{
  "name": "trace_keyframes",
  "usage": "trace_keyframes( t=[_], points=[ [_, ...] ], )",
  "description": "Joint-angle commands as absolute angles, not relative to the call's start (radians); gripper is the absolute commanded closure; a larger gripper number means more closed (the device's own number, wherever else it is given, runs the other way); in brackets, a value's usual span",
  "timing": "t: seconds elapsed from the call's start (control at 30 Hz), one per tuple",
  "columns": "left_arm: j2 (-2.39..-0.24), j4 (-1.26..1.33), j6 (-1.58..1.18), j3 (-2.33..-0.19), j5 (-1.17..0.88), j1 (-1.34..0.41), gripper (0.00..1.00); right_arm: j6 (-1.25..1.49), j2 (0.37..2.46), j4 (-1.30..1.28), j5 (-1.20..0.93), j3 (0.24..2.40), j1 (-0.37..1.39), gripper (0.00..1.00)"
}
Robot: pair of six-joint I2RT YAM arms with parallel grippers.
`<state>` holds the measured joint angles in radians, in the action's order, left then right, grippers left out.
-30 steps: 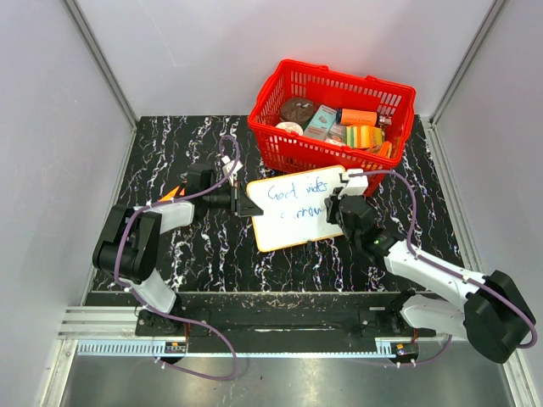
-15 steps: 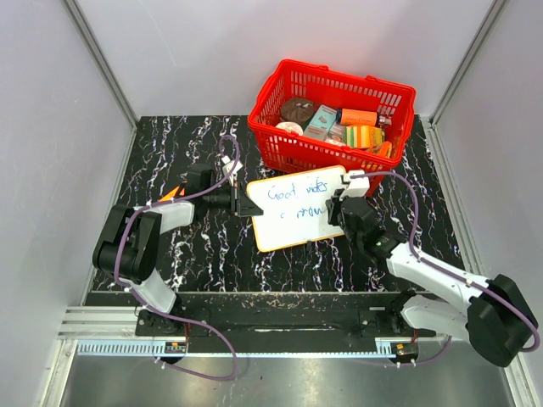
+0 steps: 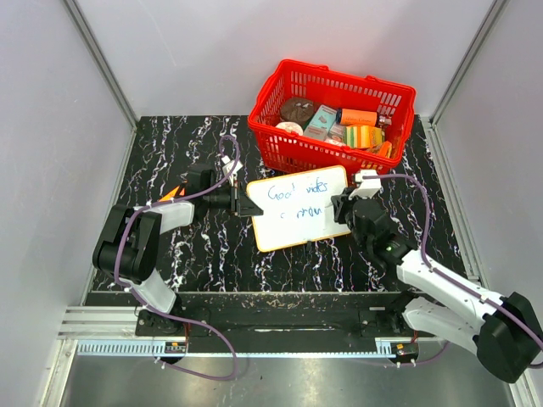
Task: Write a sentence on the whiteboard
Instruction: Write on the whiteboard at the whiteboard stand.
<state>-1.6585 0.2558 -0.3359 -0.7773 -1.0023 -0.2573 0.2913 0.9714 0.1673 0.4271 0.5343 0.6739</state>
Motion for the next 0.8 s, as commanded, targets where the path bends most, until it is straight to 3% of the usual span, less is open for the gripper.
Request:
trace_keyframes(
  t=[0.0, 0.23, 0.77],
  points=[
    [-1.7, 0.207, -0.215, -0.769, -0.844, -0.281, 1.0, 0.278, 0.954, 0.23, 0.442, 0.535, 0.647, 1.0],
    [-1.7, 0.204, -0.213, -0.769, -0.844, -0.281, 1.0, 0.252, 1.025, 0.351, 0.417, 0.515, 0.646, 1.0],
    [-1.701, 0.204, -0.213, -0.77, -0.845, -0.281, 1.0, 0.244, 1.137, 0.364, 0.451, 0.56, 0.646, 1.0]
  ],
)
